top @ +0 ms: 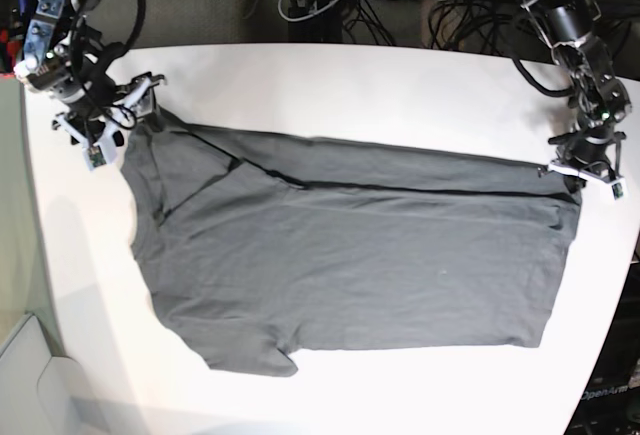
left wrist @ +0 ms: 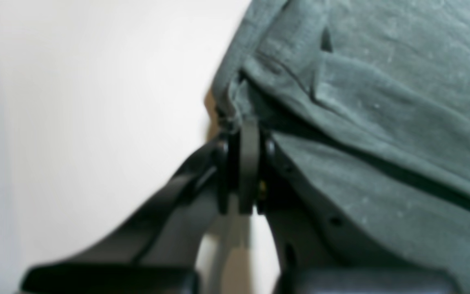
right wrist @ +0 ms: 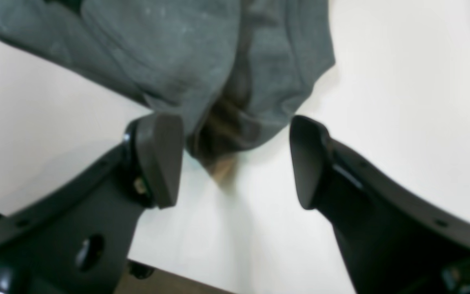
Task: Layout the t-shirt on the table in an organized manner, then fold the t-shirt properly
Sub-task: 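Release the fold and move both grippers back to the folded edge, then grasp the folded edge with both grippers and pull it taut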
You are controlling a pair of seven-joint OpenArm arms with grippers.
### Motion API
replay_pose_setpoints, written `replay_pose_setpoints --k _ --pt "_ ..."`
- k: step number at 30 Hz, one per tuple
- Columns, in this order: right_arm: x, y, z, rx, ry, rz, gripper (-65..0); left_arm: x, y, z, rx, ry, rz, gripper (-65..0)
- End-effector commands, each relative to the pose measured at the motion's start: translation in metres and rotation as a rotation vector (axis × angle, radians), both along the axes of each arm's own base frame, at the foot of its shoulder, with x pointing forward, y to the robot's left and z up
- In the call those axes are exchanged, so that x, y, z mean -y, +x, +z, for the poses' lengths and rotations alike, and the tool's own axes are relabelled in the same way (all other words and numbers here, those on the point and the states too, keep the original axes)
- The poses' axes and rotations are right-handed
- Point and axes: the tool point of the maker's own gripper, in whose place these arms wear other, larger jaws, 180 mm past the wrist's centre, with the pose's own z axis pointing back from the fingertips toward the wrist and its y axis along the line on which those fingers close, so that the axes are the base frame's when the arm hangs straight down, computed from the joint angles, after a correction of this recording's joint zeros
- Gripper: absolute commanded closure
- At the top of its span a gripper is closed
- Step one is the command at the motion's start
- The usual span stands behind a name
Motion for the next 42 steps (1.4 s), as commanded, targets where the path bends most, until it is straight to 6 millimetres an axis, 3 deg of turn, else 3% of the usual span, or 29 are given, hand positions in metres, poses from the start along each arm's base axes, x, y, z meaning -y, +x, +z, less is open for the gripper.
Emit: replay_pose_setpoints --k 1,7,13,18,23,26,34,42 --pt "0.000 0.008 0.012 0.051 0.003 0.004 -43.2 -0.005 0.002 0.005 -0.012 0.014 -0.005 -0.4" --pt "-0.007 0.007 0.008 0.043 0.021 0.007 -43.9 -0.005 0.002 0.005 -0.012 0.014 -0.005 -0.4" --pt "-0.026 0.006 -0.006 0.006 0.059 0.053 -43.9 -0.005 0.000 0.003 -0.016 0.015 -0.003 -0.4" --pt "-0.027 0.016 -0.001 0.029 0.059 0.054 -43.6 -0.005 0.000 0.003 -0.015 0.014 -0.003 -0.4" --pt "-0.018 0.023 -0.019 -0.015 0.086 0.022 -43.1 -0.006 0.000 0.004 -0.014 0.016 -0.003 -0.4" --pt "-0.012 0.026 -0.022 -0.026 0.080 0.021 -36.5 -0.006 0.000 0.004 -0.014 0.016 -0.003 -0.4" --pt "-0.007 0.036 -0.016 -0.007 0.061 0.029 0.0 -0.012 0.000 0.007 -0.014 0.030 -0.001 -0.4" --pt "0.006 0.052 -0.002 0.030 0.025 0.036 0.0 -0.021 -0.001 0.012 -0.017 0.048 -0.001 -0.4"
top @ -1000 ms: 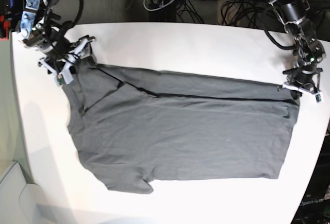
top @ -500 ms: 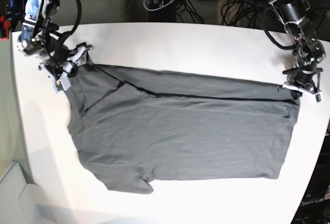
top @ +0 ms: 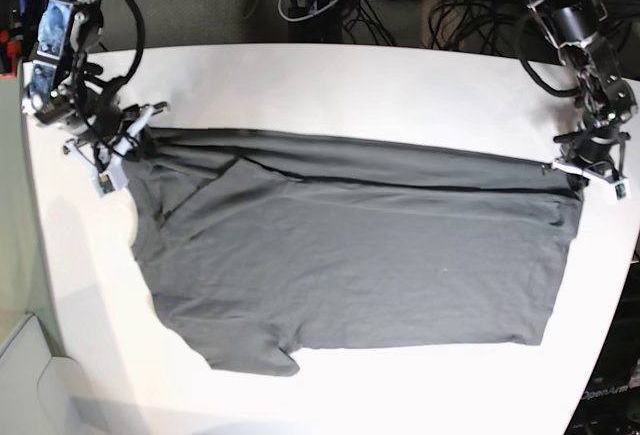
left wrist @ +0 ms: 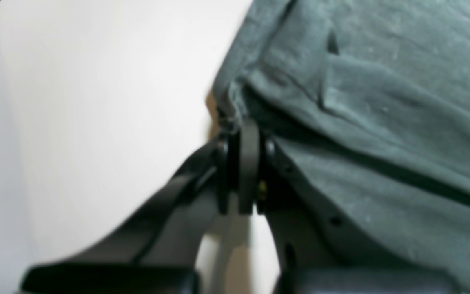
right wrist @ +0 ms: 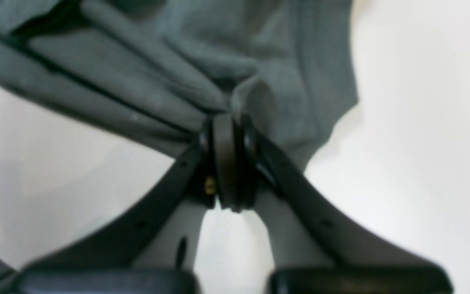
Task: Layout the t-shirt on the table in an organized manner, then fold the t-shirt properly
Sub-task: 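Grasp the folded edge with both grippers and pull it taut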
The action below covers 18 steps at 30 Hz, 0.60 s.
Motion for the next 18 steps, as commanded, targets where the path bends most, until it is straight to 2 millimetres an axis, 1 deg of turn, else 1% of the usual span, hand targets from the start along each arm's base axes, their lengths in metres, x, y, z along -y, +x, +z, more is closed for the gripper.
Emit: replay_pose_setpoints --k 1,4,7,10,15,18 --pt "0.004 0.014 0.016 0.063 -0.003 0.000 0.0 -0.012 0.002 0.010 0.006 0.033 0.010 -0.4" --pt "0.014 0.016 0.020 0.068 -0.031 0.004 0.0 -0.012 0.001 0.009 0.003 0.032 0.008 -0.4" --pt "0.017 0.028 0.030 0.098 -0.038 0.004 0.0 -0.012 -0.009 0.002 -0.020 0.032 0.006 -0.4" --pt "0.025 0.034 0.038 0.115 -0.061 0.007 0.0 -0.012 -0.009 0.009 -0.008 0.052 0.000 -0.4" --pt "0.023 0.052 0.054 0.165 -0.060 0.010 0.0 -0.014 -0.015 0.009 -0.016 0.066 -0.004 -0.4" --pt "0.016 0.057 0.056 0.173 -0.058 0.029 0.0 -0.015 -0.018 0.007 -0.022 0.067 -0.005 -0.4"
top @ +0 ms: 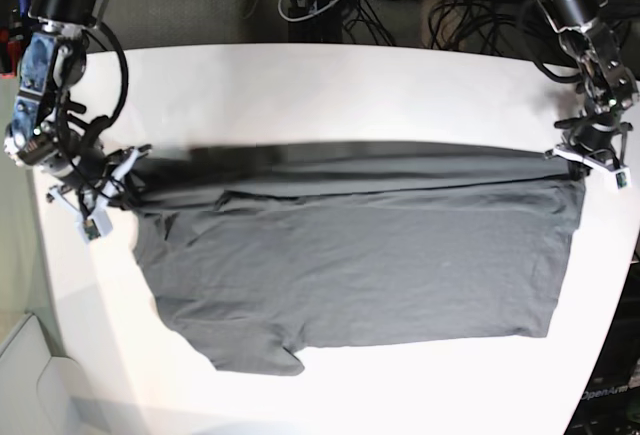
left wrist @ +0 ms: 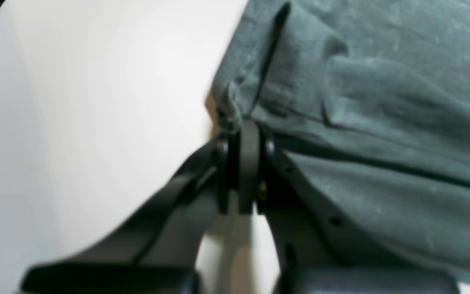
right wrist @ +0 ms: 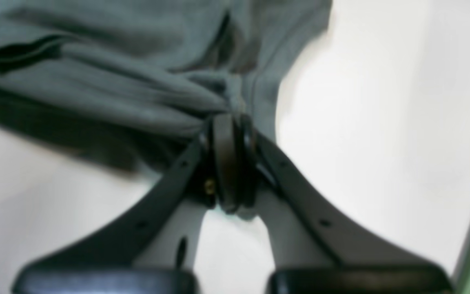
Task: Layout the t-shirt on the table in an organized manner, then fold the t-shirt properly
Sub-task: 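Grasp the folded edge with both grippers and pull it taut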
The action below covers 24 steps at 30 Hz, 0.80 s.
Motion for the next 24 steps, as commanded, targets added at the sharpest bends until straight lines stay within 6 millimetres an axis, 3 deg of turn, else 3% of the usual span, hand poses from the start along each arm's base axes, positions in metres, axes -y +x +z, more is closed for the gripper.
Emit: replay_pose_setpoints --k 1,5,8,13,17,20,24 --pt "0.004 0.008 0.013 0.045 -0.008 0.000 0.0 -0.014 0.000 0.009 -0.005 0.040 0.015 -0.4" --pt "-0.007 0.008 0.009 0.032 -0.012 0.036 0.0 -0.015 0.000 0.009 -0.004 0.040 0.016 -0.4" --pt "-0.002 0.003 0.001 0.004 -0.062 0.034 0.0 -0.014 0.000 0.009 -0.005 0.040 0.015 -0.4" --pt "0.003 -0.023 -0.021 -0.069 -0.110 0.034 0.0 -0.014 -0.008 0.005 -0.018 0.038 0.014 -0.4" --pt "0.005 -0.041 -0.034 -0.116 -0.115 0.037 0.0 -0.011 -0.013 0.014 -0.011 0.070 -0.004 -0.4" --pt "0.012 -0.052 -0.039 -0.142 -0.134 0.041 0.0 -0.010 -0.020 0.017 -0.048 0.082 -0.015 -0.4" --pt "0.008 -0.068 -0.040 -0.149 -0.161 0.087 0.0 -0.010 -0.028 0.025 -0.070 0.109 -0.030 -0.4"
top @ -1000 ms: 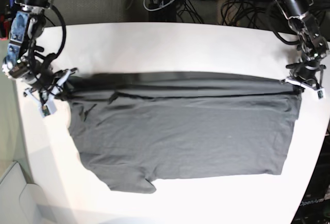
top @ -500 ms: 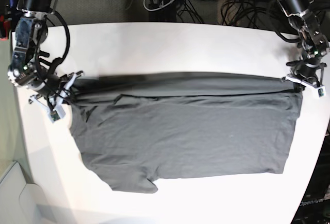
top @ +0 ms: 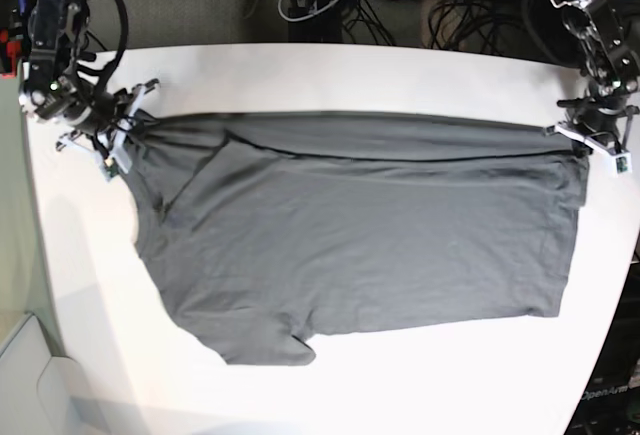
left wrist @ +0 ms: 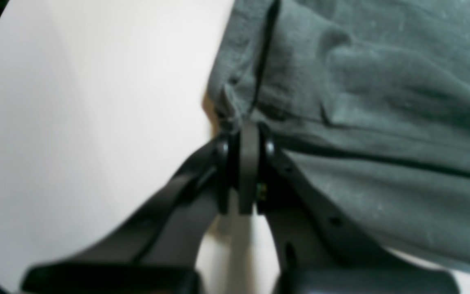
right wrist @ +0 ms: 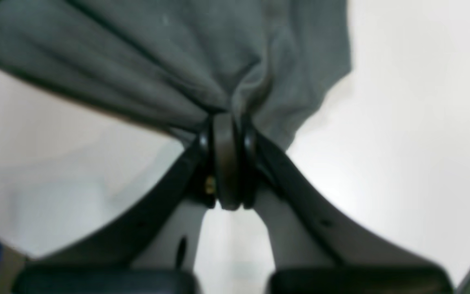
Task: Layout the t-shirt on the table in an organized manner, then fold the t-shirt properly
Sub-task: 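Grasp the folded edge with both grippers and pull it taut, then release the folded edge and move both grippers toward the shirt's hem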
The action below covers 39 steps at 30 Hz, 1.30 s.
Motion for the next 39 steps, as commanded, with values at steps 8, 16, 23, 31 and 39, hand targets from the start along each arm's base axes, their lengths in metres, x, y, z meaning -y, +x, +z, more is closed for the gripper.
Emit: replay_pose_setpoints --k 8,16,23,31,39 --pt "-0.008 -0.038 0.008 0.011 -0.020 0.072 0.0 0.000 -0.008 0.027 0.022 0.070 -0.020 -0.4" --pt "-0.018 -0.077 0.005 -0.043 -0.018 0.101 0.0 0.007 -0.018 0.017 -0.015 0.057 -0.020 -0.4" --pt "-0.016 -0.081 0.006 -0.048 -0.031 0.109 0.0 0.005 -0.024 0.012 -0.034 0.059 -0.021 -0.4" --pt "-0.016 -0.083 0.005 -0.053 -0.034 0.107 0.0 0.005 -0.028 0.010 -0.046 0.060 -0.023 -3.2" --pt "0.015 -0.079 0.015 -0.031 -0.077 0.028 -21.5 0.006 -0.040 0.007 -0.070 0.070 -0.032 -42.2"
